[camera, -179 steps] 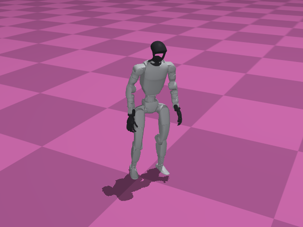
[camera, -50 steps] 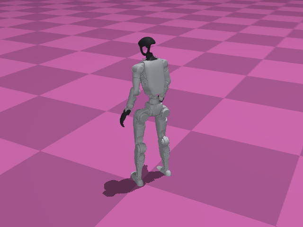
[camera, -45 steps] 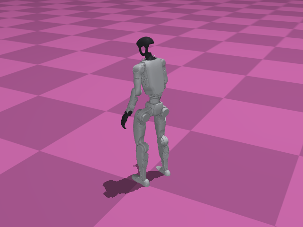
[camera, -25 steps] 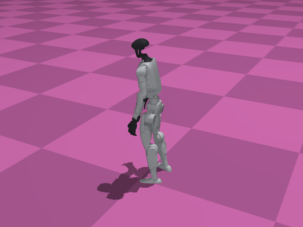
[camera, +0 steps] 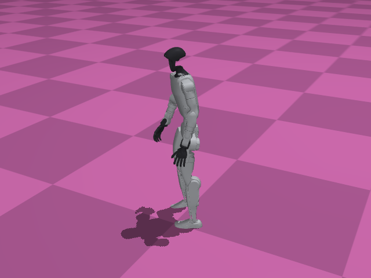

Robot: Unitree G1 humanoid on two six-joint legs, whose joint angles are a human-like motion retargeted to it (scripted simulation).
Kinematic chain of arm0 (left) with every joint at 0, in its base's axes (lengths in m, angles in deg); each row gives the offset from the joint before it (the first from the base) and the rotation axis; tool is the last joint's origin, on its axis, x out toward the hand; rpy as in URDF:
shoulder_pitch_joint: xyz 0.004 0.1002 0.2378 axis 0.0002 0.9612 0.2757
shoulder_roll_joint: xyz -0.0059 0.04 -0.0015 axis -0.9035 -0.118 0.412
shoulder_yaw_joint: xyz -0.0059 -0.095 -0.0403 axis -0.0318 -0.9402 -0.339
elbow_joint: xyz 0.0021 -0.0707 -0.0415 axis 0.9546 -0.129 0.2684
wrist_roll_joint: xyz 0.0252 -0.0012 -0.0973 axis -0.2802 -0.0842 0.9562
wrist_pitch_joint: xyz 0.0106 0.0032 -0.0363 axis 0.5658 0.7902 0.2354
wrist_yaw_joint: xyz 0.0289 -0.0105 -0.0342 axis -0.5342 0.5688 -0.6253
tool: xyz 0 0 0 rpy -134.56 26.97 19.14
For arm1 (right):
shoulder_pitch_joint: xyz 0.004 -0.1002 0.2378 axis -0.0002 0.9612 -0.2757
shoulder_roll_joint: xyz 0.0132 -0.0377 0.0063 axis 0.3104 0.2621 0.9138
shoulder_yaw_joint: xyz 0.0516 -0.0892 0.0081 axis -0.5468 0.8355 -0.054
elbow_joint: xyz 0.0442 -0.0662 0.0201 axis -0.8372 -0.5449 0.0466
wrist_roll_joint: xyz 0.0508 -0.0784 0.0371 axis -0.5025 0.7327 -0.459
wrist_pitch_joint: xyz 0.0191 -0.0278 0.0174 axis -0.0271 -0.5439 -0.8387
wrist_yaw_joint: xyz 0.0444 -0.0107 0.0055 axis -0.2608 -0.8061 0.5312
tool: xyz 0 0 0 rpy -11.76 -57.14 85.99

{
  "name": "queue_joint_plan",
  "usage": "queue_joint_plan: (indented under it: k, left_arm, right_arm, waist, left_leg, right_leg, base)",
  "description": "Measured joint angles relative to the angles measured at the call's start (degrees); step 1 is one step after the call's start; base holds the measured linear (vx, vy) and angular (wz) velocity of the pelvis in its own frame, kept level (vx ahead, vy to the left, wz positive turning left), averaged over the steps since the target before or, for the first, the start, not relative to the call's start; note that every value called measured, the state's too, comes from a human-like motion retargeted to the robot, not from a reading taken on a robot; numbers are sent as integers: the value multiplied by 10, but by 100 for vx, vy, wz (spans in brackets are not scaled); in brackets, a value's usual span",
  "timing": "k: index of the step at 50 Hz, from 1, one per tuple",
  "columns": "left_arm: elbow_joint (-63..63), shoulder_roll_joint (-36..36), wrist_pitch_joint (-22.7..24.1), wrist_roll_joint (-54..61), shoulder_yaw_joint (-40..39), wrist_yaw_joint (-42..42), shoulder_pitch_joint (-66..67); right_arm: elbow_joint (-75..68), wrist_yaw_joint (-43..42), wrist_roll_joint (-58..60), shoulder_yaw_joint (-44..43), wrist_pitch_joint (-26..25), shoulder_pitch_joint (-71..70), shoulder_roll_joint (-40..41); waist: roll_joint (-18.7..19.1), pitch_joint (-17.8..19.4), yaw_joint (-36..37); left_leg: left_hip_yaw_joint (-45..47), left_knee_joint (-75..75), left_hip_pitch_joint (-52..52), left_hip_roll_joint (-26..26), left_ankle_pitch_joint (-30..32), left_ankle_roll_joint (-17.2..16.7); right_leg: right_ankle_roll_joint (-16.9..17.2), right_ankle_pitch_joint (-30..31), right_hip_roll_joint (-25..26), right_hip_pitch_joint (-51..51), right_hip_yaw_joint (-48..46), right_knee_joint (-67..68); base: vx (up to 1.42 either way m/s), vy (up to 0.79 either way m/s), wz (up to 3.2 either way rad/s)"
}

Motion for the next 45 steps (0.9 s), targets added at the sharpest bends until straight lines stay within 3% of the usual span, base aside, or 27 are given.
queue_joint_plan:
  k: [10,19,24,27,32,37,40,45]
  left_arm:
    - [9,4,-24,-8,-1,-4,-17]
    - [-16,6,-31,-16,-15,-12,-15]
    - [-40,15,-33,-13,-18,-14,-29]
    - [-45,18,-36,-7,-10,-14,-35]
    - [-45,13,-34,1,12,-10,-40]
    - [-47,7,-31,8,23,-5,-36]
    - [-44,6,-29,15,27,-3,-27]
    - [-35,3,-19,20,34,2,-17]
  right_arm:
    - [-7,-6,-7,-7,-19,-39,-7]
    - [-9,-4,-10,-27,-15,-28,-5]
    - [-9,3,-7,-47,-10,-16,-14]
    - [-8,2,-13,-60,-11,-9,-19]
    - [-6,-4,-28,-64,-9,-2,-20]
    - [-5,-8,-27,-52,-5,3,-19]
    - [-1,-9,-22,-48,-5,11,-18]
    - [-1,-11,-15,-44,-7,25,-10]
  waist:
    - [-17,4,2]
    - [-8,-28,-23]
    - [12,-35,-30]
    - [24,-26,-32]
    - [39,1,-39]
    - [39,17,-53]
    - [37,18,-60]
    - [21,11,-61]
  left_leg:
    - [219,86,-31,4,-55,36]
    - [406,93,2,46,-84,5]
    - [377,48,8,55,-67,-12]
    - [331,29,10,57,-59,-15]
    - [264,26,18,64,-49,-16]
    - [194,37,20,56,-45,-11]
    - [150,41,19,47,-42,-8]
    - [82,30,17,20,-31,-4]
  right_leg:
    - [15,-5,-45,-2,-133,8]
    - [19,-10,-53,9,-274,-1]
    - [13,-15,-43,24,-348,-4]
    - [-9,-21,-42,28,-375,20]
    - [-55,-58,-41,-10,-276,134]
    - [-65,-92,-19,-47,-123,191]
    - [-60,-96,-2,-43,-46,163]
    - [-21,-56,23,-19,91,84]
  base:
    - [-5,-11,127]
    - [-3,3,141]
    - [-3,12,130]
    - [-3,12,120]
    - [-1,8,121]
    - [3,1,124]
    - [5,-5,133]
    - [4,-12,130]
